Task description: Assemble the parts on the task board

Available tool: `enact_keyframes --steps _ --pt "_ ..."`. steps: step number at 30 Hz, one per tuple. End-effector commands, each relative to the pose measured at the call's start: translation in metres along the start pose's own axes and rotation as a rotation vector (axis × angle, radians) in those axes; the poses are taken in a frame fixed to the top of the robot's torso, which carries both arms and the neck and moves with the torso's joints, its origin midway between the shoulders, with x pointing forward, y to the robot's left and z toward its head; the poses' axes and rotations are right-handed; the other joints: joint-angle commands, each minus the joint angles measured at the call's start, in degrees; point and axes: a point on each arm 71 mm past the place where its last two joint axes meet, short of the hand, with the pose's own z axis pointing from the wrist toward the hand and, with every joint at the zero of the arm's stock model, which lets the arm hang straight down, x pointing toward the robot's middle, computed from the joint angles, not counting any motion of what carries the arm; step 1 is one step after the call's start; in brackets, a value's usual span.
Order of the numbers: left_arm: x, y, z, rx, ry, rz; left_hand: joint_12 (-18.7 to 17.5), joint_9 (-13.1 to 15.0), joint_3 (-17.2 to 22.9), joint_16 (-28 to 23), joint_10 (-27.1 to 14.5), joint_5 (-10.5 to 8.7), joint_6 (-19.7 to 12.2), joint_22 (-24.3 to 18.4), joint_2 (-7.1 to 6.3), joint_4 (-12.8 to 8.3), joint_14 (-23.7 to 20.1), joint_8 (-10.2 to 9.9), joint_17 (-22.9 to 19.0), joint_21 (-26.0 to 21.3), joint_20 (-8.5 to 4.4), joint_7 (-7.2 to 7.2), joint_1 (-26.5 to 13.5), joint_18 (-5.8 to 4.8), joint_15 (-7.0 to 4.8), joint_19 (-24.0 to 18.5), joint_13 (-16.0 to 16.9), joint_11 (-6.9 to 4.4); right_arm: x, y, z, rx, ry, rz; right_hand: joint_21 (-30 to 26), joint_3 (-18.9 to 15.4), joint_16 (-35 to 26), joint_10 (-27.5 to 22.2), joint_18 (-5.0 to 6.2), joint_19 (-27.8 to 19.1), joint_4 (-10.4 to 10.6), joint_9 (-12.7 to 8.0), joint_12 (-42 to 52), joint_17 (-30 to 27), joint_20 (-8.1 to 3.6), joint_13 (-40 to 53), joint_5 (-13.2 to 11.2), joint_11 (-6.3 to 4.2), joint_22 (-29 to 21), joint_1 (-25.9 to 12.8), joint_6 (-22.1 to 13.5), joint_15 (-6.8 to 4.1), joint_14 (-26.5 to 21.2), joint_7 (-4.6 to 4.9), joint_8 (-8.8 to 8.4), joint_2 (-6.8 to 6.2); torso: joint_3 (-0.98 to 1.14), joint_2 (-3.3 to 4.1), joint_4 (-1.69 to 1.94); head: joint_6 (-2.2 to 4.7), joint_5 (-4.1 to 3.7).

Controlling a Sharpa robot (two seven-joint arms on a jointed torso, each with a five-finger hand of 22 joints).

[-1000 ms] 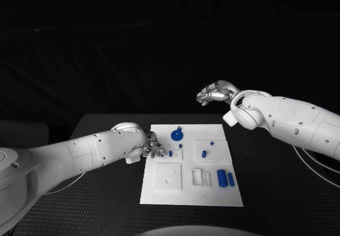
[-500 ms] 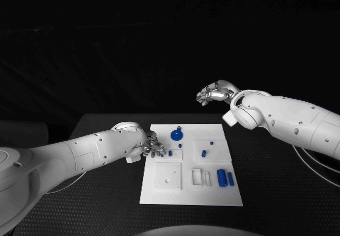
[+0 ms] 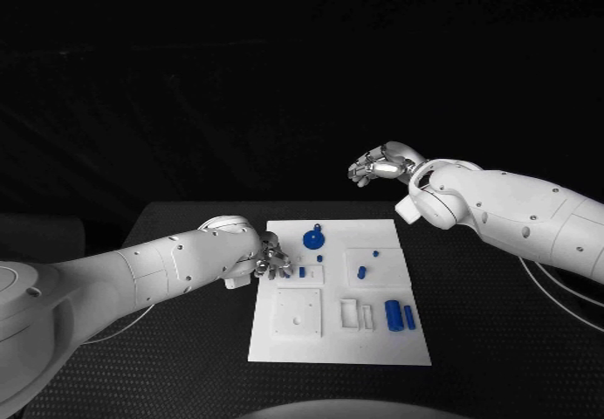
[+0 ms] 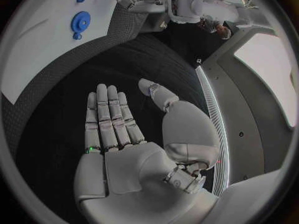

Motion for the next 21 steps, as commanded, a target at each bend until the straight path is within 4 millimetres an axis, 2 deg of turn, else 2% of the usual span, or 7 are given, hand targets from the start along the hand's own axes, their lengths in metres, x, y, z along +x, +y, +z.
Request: enact_keyframes --steps 1,7,17,21 --pt "0.011 -0.0014 0.0029 0.005 0.04 0.0 0.3 -2.6 -0.1 0.3 -0.4 0.01 0.3 0.9 -0.26 -0.3 -0.1 -0.4 -0.1 0.3 -4.88 0.06 0.3 0.8 -0.3 0.2 -0.1 -0.04 0.0011 0.0007 -0.0001 -0.006 0.012 0.001 -0.3 -0.4 -0.2 0.4 -0.6 0.0 0.1 -0.1 -0.2 -0.1 0.09 -0.1 0.3 0.13 0.1 0.5 -0.5 0.2 0.0 0.06 0.31 0.09 0.02 0.0 0.02 -0.04 -0.03" --pt "0.0129 -0.0025 0.0033 0.008 0.05 0.0 0.3 -2.6 -0.2 0.3 -0.3 -0.01 0.4 0.8 -0.36 -0.2 -0.1 -0.5 -0.1 0.3 -4.87 0.06 0.2 0.78 -0.3 0.3 -0.1 -0.04 0.001 0.0006 -0.0002 -0.006 0.011 0.001 -0.3 -0.4 -0.2 0.5 -0.6 0.0 0.1 -0.1 -0.2 -0.1 0.09 -0.2 0.3 0.13 0.1 0.5 -0.5 0.2 0.0 0.06 0.32 0.09 0.01 -0.01 0.0 -0.14 -0.05" --pt "0.0166 -0.0036 0.0044 0.006 0.066 0.005 0.4 -2.8 -0.7 0.3 -0.3 -0.04 0.7 0.8 -1.67 0.0 -0.1 -0.7 -0.1 0.2 -4.91 0.01 -0.1 0.77 -0.34 0.3 -0.2 -0.09 0.0009 0.0005 -0.0003 -0.005 0.011 0.001 -0.4 -0.4 -0.2 0.5 -0.6 0.1 0.1 -0.1 -0.2 -0.1 0.09 -0.2 0.3 0.13 0.1 0.5 -0.5 0.2 0.0 0.06 0.33 0.07 -0.02 0.01 0.0 -0.21 -0.07" --pt "0.0172 -0.0029 0.005 0.001 0.063 0.002 0.4 -2.8 -0.8 0.3 -0.3 -0.04 0.7 0.8 -1.79 0.1 -0.1 -0.7 -0.1 0.2 -4.92 0.01 -0.1 0.77 -0.34 0.3 -0.2 -0.09 0.0013 0.0008 0.0001 -0.006 0.012 0.001 -0.4 -0.4 -0.2 0.5 -0.6 0.1 0.1 -0.1 -0.2 -0.1 0.09 -0.2 0.3 0.13 0.1 0.5 -0.5 0.2 0.0 0.06 0.33 0.07 0.02 -0.01 0.01 -0.21 -0.11"
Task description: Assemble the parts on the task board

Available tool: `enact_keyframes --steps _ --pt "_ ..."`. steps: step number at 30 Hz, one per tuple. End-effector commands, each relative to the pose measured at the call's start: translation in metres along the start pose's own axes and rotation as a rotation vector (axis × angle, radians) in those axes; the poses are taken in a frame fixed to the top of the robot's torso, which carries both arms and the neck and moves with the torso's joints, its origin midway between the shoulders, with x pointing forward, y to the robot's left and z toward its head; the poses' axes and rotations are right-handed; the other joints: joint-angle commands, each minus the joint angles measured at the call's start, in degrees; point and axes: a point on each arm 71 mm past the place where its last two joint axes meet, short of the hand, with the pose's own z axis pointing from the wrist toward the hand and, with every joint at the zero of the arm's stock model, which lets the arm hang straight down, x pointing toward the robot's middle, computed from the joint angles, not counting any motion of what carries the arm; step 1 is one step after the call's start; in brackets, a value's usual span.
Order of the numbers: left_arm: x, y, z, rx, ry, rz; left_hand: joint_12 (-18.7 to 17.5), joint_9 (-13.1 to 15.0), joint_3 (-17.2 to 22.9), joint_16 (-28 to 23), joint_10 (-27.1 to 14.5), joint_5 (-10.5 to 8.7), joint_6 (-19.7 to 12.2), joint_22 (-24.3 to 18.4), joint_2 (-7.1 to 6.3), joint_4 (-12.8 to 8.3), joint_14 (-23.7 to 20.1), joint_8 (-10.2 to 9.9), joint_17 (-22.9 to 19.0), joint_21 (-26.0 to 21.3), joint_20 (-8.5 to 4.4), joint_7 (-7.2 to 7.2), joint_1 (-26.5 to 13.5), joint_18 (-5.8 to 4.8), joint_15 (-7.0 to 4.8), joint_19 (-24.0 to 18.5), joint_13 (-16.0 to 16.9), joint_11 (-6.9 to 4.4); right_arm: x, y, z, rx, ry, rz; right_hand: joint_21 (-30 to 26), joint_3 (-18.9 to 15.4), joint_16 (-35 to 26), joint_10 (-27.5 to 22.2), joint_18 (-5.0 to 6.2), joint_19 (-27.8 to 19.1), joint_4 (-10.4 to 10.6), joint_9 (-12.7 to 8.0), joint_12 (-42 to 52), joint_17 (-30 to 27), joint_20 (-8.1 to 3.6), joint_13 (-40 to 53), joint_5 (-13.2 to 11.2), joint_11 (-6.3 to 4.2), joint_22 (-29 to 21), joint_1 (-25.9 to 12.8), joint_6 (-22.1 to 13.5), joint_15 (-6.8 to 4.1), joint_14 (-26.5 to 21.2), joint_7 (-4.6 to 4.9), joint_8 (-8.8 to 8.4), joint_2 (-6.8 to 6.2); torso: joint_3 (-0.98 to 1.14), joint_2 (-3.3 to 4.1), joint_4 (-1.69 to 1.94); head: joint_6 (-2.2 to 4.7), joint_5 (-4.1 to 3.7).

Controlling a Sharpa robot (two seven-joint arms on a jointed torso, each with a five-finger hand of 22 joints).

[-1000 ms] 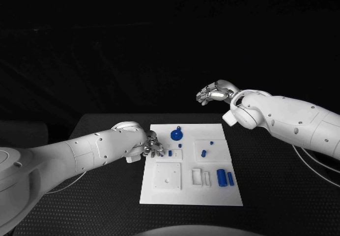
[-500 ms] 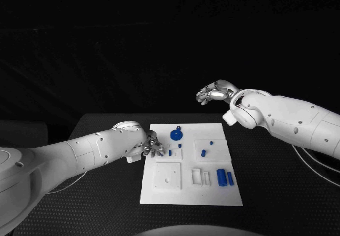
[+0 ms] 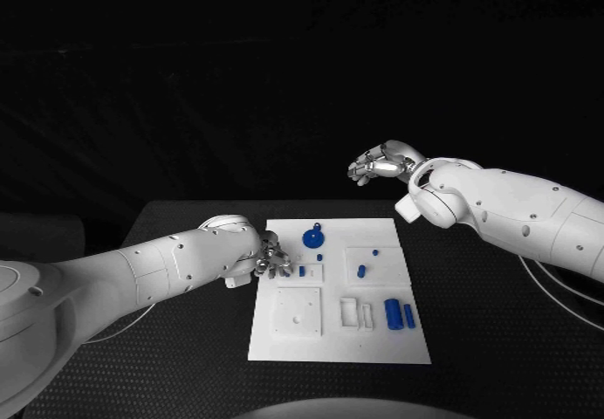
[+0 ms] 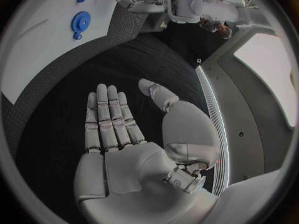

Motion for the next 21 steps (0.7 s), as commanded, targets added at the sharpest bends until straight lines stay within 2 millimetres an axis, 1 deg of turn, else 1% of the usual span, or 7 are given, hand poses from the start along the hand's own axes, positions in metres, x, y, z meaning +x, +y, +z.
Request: enact_keyframes --steps 1,2,4,8,12,18,21 --pt "0.0164 -0.0025 0.0038 0.002 0.059 0.008 0.4 -6.5 -0.5 0.3 -0.4 -0.05 0.4 0.8 -0.81 0.1 0.1 -0.3 -0.1 0.2 -4.92 0.18 -0.2 0.79 -0.34 0.3 -0.1 0.06 0.0014 0.0009 0.0002 -0.006 0.012 0.001 -0.4 -0.4 -0.2 0.5 -0.6 0.1 0.1 0.0 -0.2 -0.1 0.09 -0.1 0.3 0.13 0.1 0.5 -0.5 0.2 0.0 0.06 0.33 0.06 0.01 -0.01 0.01 -0.04 -0.03" --pt "0.0165 -0.0023 0.0038 0.002 0.06 0.008 0.4 -6.6 -1.0 0.3 -0.4 -0.18 0.4 0.7 -1.79 0.5 0.1 -0.3 -0.1 0.2 -4.86 0.22 -1.0 0.71 -0.29 0.3 -0.1 0.1 0.0014 0.0009 0.0003 -0.006 0.012 0.001 -0.4 -0.4 -0.2 0.5 -0.6 0.1 0.1 0.0 -0.2 -0.1 0.09 -0.1 0.3 0.13 0.1 0.5 -0.5 0.2 0.0 0.06 0.33 0.06 0.01 -0.01 0.02 -0.06 -0.05" --pt "0.0166 -0.0025 0.0038 0.002 0.059 0.007 0.4 -6.6 -1.3 0.3 -0.4 -0.26 0.4 0.7 -2.54 1.0 0.1 -0.4 -0.1 0.2 -4.89 0.22 -1.5 0.73 -0.3 0.3 -0.1 0.1 0.0013 0.0008 0.0003 -0.006 0.011 0.001 -0.4 -0.4 -0.2 0.5 -0.6 0.1 0.1 -0.1 -0.2 -0.1 0.09 -0.1 0.3 0.13 0.1 0.5 -0.5 0.2 0.0 0.06 0.33 0.06 0.0 -0.01 0.02 -0.02 -0.06" --pt "0.0172 -0.0034 0.0039 0.004 0.063 0.009 0.4 -6.7 -1.5 0.3 -0.4 -0.33 0.5 0.7 -3.23 1.5 0.1 -0.5 -0.1 0.2 -4.96 0.2 -1.9 0.81 -0.33 0.4 -0.2 0.07 0.0015 0.001 0.0004 -0.006 0.012 0.001 -0.4 -0.4 -0.2 0.5 -0.6 0.1 0.1 -0.1 -0.2 -0.1 0.09 -0.1 0.3 0.13 0.1 0.5 -0.5 0.2 0.0 0.06 0.33 0.05 0.0 0.0 0.02 -0.03 -0.04" --pt "0.0184 -0.0043 0.0037 0.005 0.072 0.014 0.5 -6.7 -1.4 0.4 -0.4 -0.32 0.5 0.7 -3.37 1.5 0.1 -0.6 -0.1 0.2 -5.03 0.17 -1.7 0.89 -0.36 0.4 -0.2 0.04 0.0015 0.001 0.0004 -0.006 0.012 0.001 -0.4 -0.4 -0.2 0.5 -0.6 0.1 0.1 -0.1 -0.2 -0.1 0.09 -0.2 0.3 0.13 0.1 0.5 -0.5 0.21 0.0 0.07 0.33 0.06 0.0 0.01 0.02 -0.18 -0.08" --pt "0.019 -0.0044 0.0042 0.0 0.072 0.02 0.6 -6.7 -0.9 0.4 -0.4 -0.27 0.8 0.7 -3.88 0.0 0.2 -0.6 0.0 0.3 -5.11 0.09 0.6 1.02 -0.44 0.5 -0.2 -0.03 0.0016 0.001 0.0004 -0.006 0.013 0.001 -0.5 -0.4 -0.2 0.5 -0.6 0.1 0.1 -0.1 -0.2 -0.1 0.09 -0.2 0.3 0.14 0.1 0.5 -0.5 0.21 0.0 0.07 0.34 0.08 0.01 0.0 0.0 -0.2 -0.1" --pt "0.02 -0.0044 0.0048 -0.005 0.07 0.022 0.7 -6.6 -0.8 0.5 -0.4 -0.23 1.0 0.7 -3.28 -0.4 0.2 -0.5 0.0 0.3 -5.1 0.05 1.4 1.0 -0.48 0.6 -0.2 -0.09 0.0017 0.0011 0.0005 -0.006 0.013 0.001 -0.5 -0.4 -0.2 0.5 -0.6 0.1 0.1 -0.1 -0.2 -0.1 0.09 -0.2 0.3 0.13 0.2 0.5 -0.5 0.2 0.0 0.07 0.35 0.11 0.02 0.0 0.02 -0.25 -0.16"
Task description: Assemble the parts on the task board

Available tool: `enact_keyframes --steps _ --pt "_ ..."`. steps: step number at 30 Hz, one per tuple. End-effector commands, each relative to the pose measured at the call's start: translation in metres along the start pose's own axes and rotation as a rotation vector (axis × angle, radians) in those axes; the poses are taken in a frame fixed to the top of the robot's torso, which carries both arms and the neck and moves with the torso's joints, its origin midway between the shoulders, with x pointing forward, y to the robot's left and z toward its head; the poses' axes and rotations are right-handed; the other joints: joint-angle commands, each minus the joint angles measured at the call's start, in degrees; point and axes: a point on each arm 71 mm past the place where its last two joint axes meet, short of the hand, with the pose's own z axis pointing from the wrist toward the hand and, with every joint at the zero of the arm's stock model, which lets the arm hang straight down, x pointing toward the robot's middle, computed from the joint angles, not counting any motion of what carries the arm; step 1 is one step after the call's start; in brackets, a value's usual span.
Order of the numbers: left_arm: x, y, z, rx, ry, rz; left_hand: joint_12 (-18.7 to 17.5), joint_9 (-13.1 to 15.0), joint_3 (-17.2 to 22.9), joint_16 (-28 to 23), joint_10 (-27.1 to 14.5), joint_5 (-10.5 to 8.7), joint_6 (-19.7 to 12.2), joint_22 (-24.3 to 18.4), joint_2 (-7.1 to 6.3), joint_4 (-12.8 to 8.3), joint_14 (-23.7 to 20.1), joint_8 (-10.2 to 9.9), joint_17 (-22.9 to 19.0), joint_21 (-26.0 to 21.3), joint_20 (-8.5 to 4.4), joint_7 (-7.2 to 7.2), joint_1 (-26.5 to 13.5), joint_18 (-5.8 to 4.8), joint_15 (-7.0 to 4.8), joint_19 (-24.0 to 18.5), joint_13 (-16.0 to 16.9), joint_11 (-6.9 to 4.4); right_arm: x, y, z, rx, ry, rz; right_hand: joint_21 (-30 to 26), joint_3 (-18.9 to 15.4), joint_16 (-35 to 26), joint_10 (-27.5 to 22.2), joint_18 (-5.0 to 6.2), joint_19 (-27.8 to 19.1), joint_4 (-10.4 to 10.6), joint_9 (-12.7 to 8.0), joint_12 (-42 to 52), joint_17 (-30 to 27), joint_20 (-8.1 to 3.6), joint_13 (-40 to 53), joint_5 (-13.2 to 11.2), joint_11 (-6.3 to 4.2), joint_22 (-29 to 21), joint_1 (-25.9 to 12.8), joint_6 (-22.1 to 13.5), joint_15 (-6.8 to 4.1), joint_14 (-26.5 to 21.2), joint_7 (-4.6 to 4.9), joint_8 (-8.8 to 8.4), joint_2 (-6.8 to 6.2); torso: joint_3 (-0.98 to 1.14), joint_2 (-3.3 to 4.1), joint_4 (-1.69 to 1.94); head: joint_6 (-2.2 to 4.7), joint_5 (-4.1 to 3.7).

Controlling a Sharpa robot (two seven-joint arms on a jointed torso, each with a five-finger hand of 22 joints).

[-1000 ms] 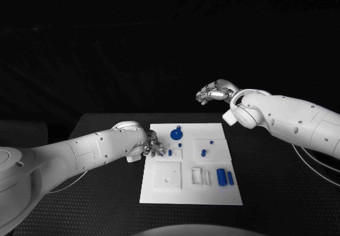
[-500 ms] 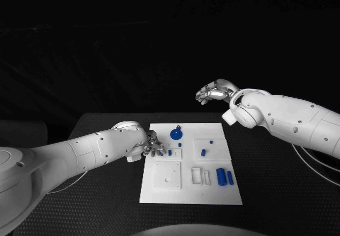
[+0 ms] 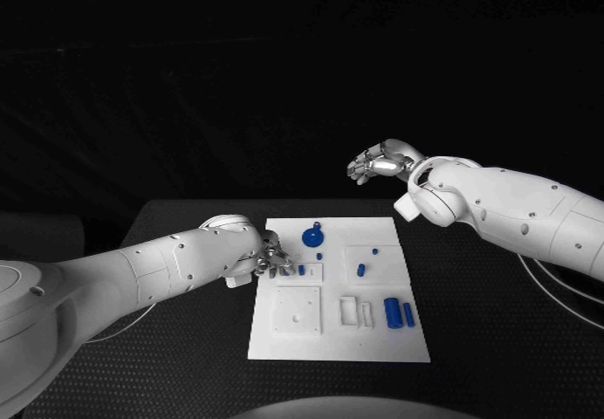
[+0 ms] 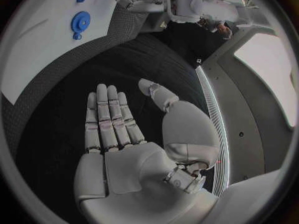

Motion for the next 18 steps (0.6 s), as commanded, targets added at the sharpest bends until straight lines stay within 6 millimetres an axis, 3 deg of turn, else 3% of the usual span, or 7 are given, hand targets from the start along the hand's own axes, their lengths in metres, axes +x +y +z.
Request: enact_keyframes --steps 1,7,18 --pt "0.0186 -0.0025 0.004 -0.003 0.069 0.02 0.4 -11.3 0.2 0.2 -0.4 -0.22 0.8 0.7 0.34 -0.6 0.1 0.0 0.0 0.3 -5.08 0.33 0.9 1.01 -0.38 0.6 -0.1 -0.02 0.0014 0.0009 0.0002 -0.006 0.013 0.001 -0.2 -0.4 -0.2 0.3 -0.6 0.1 0.1 -0.1 -0.2 -0.1 0.09 -0.1 0.3 -0.07 0.1 0.5 -0.5 0.2 0.0 0.07 0.35 0.11 0.02 0.0 0.0 -0.05 -0.06" --pt "0.0206 -0.0021 0.0055 -0.007 0.06 0.018 0.5 -11.2 0.4 0.4 -0.2 -0.15 1.5 0.7 1.73 -1.6 0.3 0.3 0.0 0.4 -5.09 0.16 2.6 0.94 -0.51 0.7 -0.1 -0.18 0.0015 0.0009 0.0001 -0.006 0.014 0.001 -0.3 -0.4 -0.2 0.3 -0.6 0.1 0.1 -0.1 -0.2 -0.1 0.08 -0.1 0.3 -0.07 0.1 0.5 -0.5 0.2 0.0 0.07 0.36 0.14 0.02 0.02 -0.04 -0.15 -0.11" --pt "0.0185 0.001 0.0057 -0.008 0.041 0.007 0.5 -11.1 0.2 0.5 0.2 -0.17 2.1 0.7 5.31 -0.9 0.6 0.4 0.0 0.5 -5.12 0.01 2.5 0.76 -0.63 0.9 -0.3 -0.31 0.001 0.0005 -0.0003 -0.005 0.014 0.001 -0.3 -0.4 -0.1 0.4 -0.6 0.1 0.1 -0.1 -0.2 -0.1 0.09 -0.2 0.4 -0.08 0.2 0.5 -0.5 0.2 0.0 0.07 0.39 0.24 0.05 0.0 0.02 -0.15 -0.2"
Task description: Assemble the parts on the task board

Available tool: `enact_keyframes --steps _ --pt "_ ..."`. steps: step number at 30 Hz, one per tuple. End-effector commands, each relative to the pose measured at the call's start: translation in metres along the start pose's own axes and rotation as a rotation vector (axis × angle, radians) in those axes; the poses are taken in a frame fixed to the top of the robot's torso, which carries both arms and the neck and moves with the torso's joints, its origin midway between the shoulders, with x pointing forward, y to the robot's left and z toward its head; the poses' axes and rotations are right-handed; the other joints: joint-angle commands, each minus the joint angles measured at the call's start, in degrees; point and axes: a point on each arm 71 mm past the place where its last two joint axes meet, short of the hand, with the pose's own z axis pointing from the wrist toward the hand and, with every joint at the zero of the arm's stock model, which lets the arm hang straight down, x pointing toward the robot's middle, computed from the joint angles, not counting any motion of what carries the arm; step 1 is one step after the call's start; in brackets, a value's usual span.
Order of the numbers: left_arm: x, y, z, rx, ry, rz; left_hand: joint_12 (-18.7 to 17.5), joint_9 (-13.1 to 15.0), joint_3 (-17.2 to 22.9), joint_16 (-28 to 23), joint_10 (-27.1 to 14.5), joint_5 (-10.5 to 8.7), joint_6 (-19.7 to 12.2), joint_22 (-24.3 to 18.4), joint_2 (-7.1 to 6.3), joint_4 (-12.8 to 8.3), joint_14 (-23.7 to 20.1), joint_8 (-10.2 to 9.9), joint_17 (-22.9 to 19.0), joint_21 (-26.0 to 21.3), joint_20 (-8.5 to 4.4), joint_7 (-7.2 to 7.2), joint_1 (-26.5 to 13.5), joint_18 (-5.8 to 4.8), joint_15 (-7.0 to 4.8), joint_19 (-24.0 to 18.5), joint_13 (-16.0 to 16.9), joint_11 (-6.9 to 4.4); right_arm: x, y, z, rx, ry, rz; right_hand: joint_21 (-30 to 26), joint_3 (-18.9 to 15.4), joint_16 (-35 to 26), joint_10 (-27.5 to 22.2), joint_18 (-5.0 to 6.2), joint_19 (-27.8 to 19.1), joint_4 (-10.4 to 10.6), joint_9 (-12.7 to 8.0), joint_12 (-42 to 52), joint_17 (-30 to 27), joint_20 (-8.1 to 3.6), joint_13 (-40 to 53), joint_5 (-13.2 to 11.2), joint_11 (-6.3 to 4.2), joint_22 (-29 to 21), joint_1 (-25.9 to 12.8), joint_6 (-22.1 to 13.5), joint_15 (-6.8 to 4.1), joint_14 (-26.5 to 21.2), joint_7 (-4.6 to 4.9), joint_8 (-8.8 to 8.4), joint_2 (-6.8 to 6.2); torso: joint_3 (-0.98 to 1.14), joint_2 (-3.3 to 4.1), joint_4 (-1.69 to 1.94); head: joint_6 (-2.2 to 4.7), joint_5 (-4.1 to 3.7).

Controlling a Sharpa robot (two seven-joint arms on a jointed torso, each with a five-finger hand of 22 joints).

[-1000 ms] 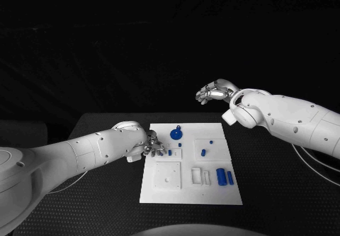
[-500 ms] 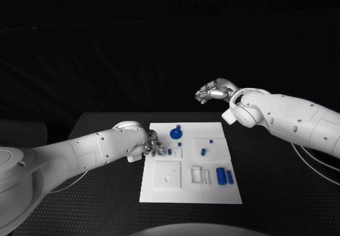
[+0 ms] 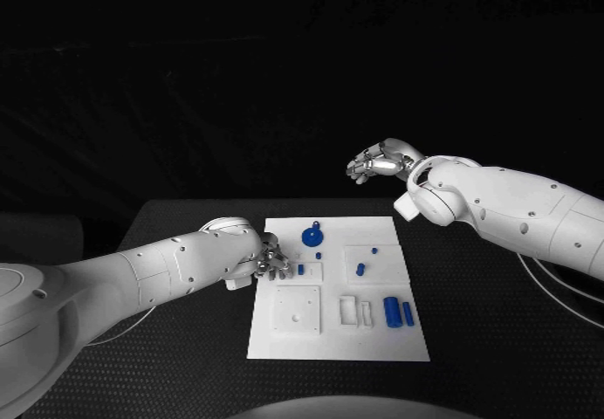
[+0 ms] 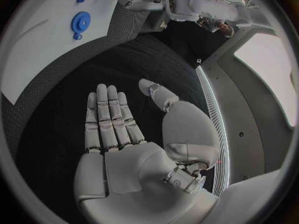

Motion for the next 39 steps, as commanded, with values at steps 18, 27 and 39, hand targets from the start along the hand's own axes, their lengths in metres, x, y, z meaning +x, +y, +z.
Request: enact_keyframes --steps 18,27,39 --pt "0.0111 0.0049 0.002 0.011 0.039 -0.043 0.0 -10.8 0.9 0.1 -0.2 6.57 -1.6 0.9 7.85 -0.9 -0.2 -1.6 -0.1 0.3 -4.63 0.56 -1.8 0.51 0.13 -0.5 -0.4 0.41 0.0007 0.0001 -0.0006 -0.003 0.016 0.001 -0.4 -0.2 -0.1 0.4 -0.6 0.2 0.0 -0.1 -0.2 -0.1 0.1 -0.2 0.4 -0.07 0.2 0.4 -0.5 0.2 0.0 0.07 0.42 0.25 -0.03 -0.03 0.02 -0.04 0.08" --pt "0.0135 0.0031 -0.0014 0.026 0.044 -0.057 0.0 -10.9 6.6 0.0 -0.3 5.58 -1.1 0.9 7.58 -0.1 -0.1 -1.7 -0.3 0.3 -4.61 0.48 -2.7 0.52 0.08 -0.5 -0.6 0.38 0.0006 -0.0005 -0.0013 -0.001 0.021 0.002 -0.6 -0.2 -0.1 0.4 -0.6 0.2 0.1 -0.2 -0.2 -0.2 0.09 -0.4 1.0 -0.07 0.3 0.4 -0.5 0.2 0.0 0.07 0.46 0.23 0.0 -0.07 0.03 0.01 0.07" --pt "0.005 0.0049 -0.0053 0.023 0.012 -0.073 0.2 -10.7 9.0 0.2 0.0 7.29 -0.4 1.0 8.65 -1.8 0.0 -1.5 -0.2 0.8 -4.75 0.31 -6.2 0.5 -0.12 -0.2 -0.7 0.2 0.0001 -0.0009 -0.0013 0.001 0.021 0.002 -0.7 -0.2 -0.1 0.5 -0.6 0.2 0.1 -0.3 -0.2 -0.2 0.08 -0.6 1.3 -0.08 0.4 0.4 -0.5 0.2 -0.1 0.07 0.48 0.22 0.03 -0.05 -0.01 0.32 0.17"
